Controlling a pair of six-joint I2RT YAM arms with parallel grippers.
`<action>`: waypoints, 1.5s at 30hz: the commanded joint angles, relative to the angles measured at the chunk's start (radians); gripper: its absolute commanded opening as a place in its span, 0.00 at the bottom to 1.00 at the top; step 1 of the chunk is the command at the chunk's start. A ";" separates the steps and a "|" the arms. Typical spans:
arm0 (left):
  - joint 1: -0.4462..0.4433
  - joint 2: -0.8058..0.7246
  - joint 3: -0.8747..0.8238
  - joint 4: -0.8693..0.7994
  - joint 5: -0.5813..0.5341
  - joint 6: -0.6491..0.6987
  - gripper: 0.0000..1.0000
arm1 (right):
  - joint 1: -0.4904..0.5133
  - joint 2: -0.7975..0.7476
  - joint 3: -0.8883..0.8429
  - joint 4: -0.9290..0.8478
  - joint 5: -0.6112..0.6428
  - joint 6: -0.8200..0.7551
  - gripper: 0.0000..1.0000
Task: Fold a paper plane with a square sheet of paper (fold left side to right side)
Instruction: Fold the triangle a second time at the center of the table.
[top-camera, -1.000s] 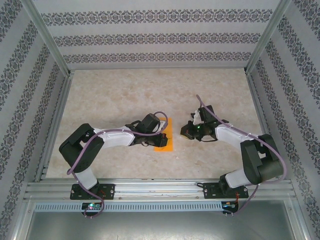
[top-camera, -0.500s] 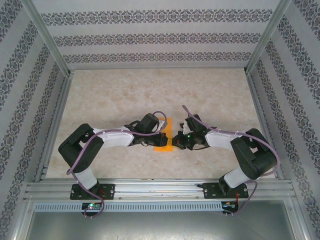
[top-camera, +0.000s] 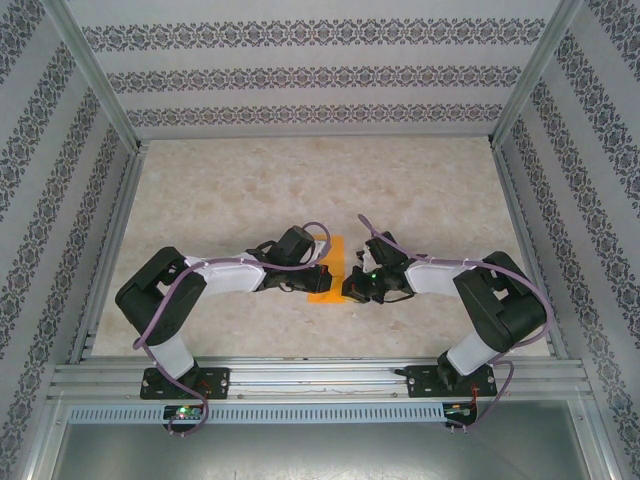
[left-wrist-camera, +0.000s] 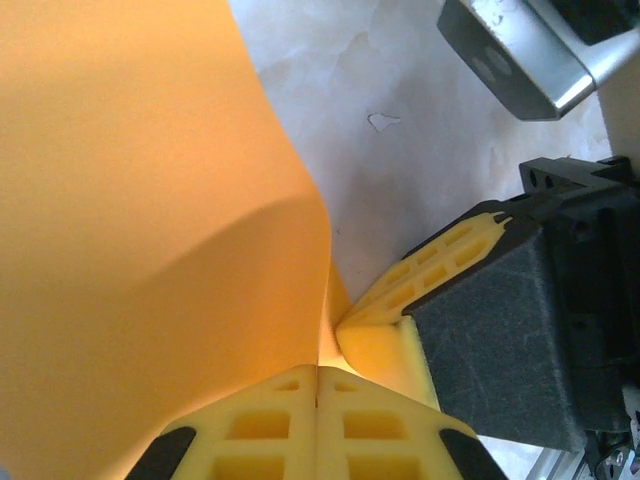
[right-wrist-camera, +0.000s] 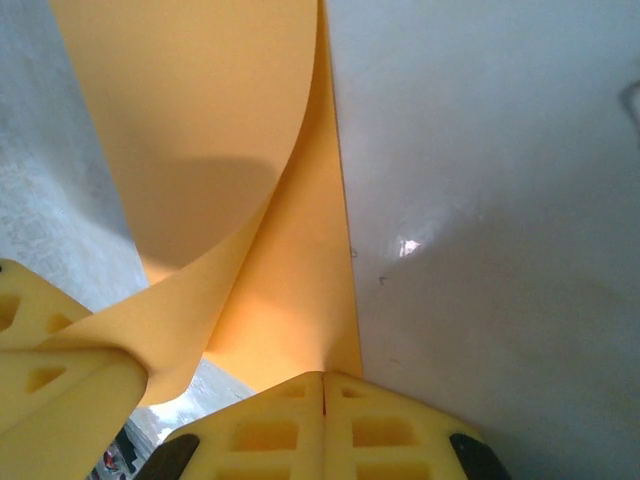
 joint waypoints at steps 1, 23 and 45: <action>0.022 -0.028 -0.014 -0.041 0.010 0.049 0.00 | 0.011 0.021 0.008 -0.093 0.067 -0.040 0.00; 0.096 0.006 0.042 -0.152 -0.031 0.235 0.00 | 0.018 0.053 0.017 -0.109 0.075 -0.048 0.00; 0.114 0.068 0.100 -0.184 -0.029 0.285 0.00 | 0.018 0.061 0.019 -0.114 0.080 -0.055 0.00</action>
